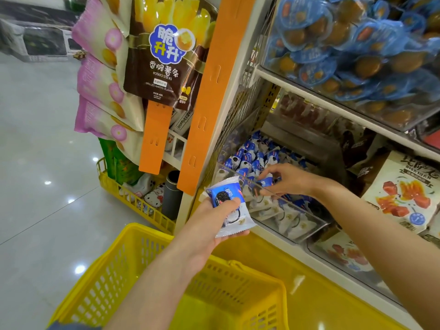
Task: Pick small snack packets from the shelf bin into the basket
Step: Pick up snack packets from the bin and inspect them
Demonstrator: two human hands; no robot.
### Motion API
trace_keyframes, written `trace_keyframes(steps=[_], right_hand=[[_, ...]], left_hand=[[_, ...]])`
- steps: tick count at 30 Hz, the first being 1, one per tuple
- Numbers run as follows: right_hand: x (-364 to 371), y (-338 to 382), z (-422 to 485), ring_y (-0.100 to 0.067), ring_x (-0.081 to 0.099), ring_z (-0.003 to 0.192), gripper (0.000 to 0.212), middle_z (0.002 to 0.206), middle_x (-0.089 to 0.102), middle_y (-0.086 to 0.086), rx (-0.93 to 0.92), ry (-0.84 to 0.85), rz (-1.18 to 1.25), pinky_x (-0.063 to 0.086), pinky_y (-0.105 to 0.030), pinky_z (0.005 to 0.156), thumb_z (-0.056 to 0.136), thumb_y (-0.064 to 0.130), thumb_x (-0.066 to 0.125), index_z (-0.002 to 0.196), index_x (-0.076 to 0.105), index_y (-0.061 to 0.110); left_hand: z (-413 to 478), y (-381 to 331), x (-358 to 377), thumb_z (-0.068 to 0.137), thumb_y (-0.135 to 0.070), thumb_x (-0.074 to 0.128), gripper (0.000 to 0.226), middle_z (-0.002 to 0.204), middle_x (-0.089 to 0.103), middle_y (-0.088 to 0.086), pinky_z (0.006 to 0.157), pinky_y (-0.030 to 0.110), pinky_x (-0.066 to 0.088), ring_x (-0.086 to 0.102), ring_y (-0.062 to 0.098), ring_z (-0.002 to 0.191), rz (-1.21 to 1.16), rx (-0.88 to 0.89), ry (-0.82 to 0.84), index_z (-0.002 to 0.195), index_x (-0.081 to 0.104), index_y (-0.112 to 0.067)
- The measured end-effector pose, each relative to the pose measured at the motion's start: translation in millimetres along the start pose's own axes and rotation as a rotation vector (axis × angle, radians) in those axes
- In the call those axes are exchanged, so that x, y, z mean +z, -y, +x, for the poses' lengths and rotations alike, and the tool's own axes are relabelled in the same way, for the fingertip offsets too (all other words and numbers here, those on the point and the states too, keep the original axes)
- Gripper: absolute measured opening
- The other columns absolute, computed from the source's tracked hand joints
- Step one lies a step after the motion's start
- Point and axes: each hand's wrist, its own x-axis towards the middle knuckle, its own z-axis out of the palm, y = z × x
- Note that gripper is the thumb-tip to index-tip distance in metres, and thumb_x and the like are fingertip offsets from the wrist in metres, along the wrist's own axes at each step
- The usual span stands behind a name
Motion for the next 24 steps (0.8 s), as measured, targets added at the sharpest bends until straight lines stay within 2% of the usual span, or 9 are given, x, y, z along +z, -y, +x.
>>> trace_keyframes(steps=[4, 6, 9, 13, 15, 17, 19, 21, 24], right_hand=[[9.5, -5.2, 13.2, -0.025, 0.057, 0.089, 0.02, 0.104, 0.058, -0.013, -0.006, -0.036, -0.165, 0.043, -0.023, 0.072, 0.076, 0.037, 0.073, 0.09, 0.059, 0.037], [9.1, -6.6, 16.4, -0.016, 0.055, 0.09, 0.022, 0.107, 0.056, -0.007, 0.006, -0.016, -0.186, 0.043, -0.027, 0.079, 0.077, 0.04, 0.07, 0.096, 0.059, 0.035], [5.8, -3.9, 11.7, -0.024, 0.057, 0.103, 0.028, 0.116, 0.059, -0.01, 0.015, -0.042, -0.162, 0.046, -0.035, 0.089, 0.084, 0.039, 0.063, 0.109, 0.061, 0.027], [11.1, 9.4, -10.1, -0.008, 0.054, 0.093, 0.03, 0.105, 0.058, 0.009, 0.024, -0.345, -0.087, 0.041, -0.022, 0.078, 0.092, 0.042, 0.05, 0.114, 0.059, 0.024], [23.4, 20.8, -29.3, 0.001, 0.053, 0.08, 0.022, 0.093, 0.059, 0.012, -0.067, -0.554, -0.01, 0.04, -0.011, 0.066, 0.094, 0.038, 0.048, 0.106, 0.06, 0.024], [41.6, 32.4, -50.9, 0.002, 0.055, 0.073, 0.015, 0.084, 0.062, 0.012, -0.189, -0.661, 0.093, 0.042, -0.007, 0.061, 0.094, 0.034, 0.047, 0.096, 0.06, 0.026], [62.8, 39.9, -67.4, 0.004, 0.055, 0.074, 0.011, 0.083, 0.061, 0.014, -0.213, -0.645, 0.181, 0.043, -0.006, 0.064, 0.093, 0.034, 0.048, 0.094, 0.057, 0.03], [81.9, 42.9, -75.4, 0.005, 0.056, 0.079, 0.012, 0.088, 0.061, 0.016, -0.174, -0.568, 0.283, 0.045, -0.007, 0.068, 0.092, 0.033, 0.051, 0.101, 0.057, 0.027], [97.5, 42.3, -80.2, -0.018, 0.063, 0.084, 0.019, 0.093, 0.068, -0.008, -0.099, -0.456, 0.489, 0.051, -0.033, 0.079, 0.09, 0.021, 0.057, 0.1, 0.062, 0.006]], left_hand=[[1.2, 1.7, -1.2, 0.088, -0.012, 0.059, 0.02, 0.065, 0.072, 0.001, 0.069, 0.037, 0.058, 0.071, 0.018, 0.065, 0.03, -0.002, -0.007, 0.108, 0.056, -0.013], [0.6, 1.6, -0.5, 0.088, -0.011, 0.058, 0.022, 0.065, 0.072, 0.002, 0.068, 0.038, 0.058, 0.07, 0.018, 0.063, 0.034, -0.003, -0.01, 0.11, 0.056, -0.012], [1.1, 0.1, 1.0, 0.088, -0.009, 0.057, 0.022, 0.064, 0.071, 0.007, 0.063, 0.037, 0.057, 0.069, 0.019, 0.059, -0.013, -0.018, -0.024, 0.11, 0.055, -0.008], [2.2, 0.7, 2.2, 0.09, -0.008, 0.054, 0.021, 0.061, 0.068, 0.007, 0.058, 0.032, 0.057, 0.066, 0.016, 0.051, 0.014, -0.025, -0.052, 0.111, 0.054, -0.006], [2.1, 5.1, 1.5, 0.091, -0.012, 0.054, 0.016, 0.068, 0.072, 0.003, 0.068, 0.033, 0.058, 0.069, 0.016, 0.062, 0.12, 0.012, -0.054, 0.107, 0.057, -0.013], [2.1, 9.9, 1.4, 0.091, -0.016, 0.055, 0.019, 0.087, 0.073, 0.004, 0.084, 0.037, 0.055, 0.07, 0.017, 0.081, 0.23, 0.052, -0.056, 0.11, 0.058, -0.017], [1.6, 13.1, 2.3, 0.091, -0.02, 0.056, 0.026, 0.105, 0.069, 0.005, 0.099, 0.042, 0.045, 0.065, 0.018, 0.098, 0.314, 0.061, -0.046, 0.116, 0.056, -0.02], [0.3, 15.9, 3.1, 0.09, -0.02, 0.058, 0.026, 0.108, 0.068, 0.005, 0.102, 0.044, 0.042, 0.063, 0.018, 0.102, 0.348, 0.063, -0.026, 0.115, 0.055, -0.025], [0.0, 21.9, 3.5, 0.089, -0.021, 0.059, 0.021, 0.103, 0.07, 0.004, 0.098, 0.044, 0.045, 0.065, 0.019, 0.099, 0.394, 0.066, -0.015, 0.109, 0.056, -0.027]])
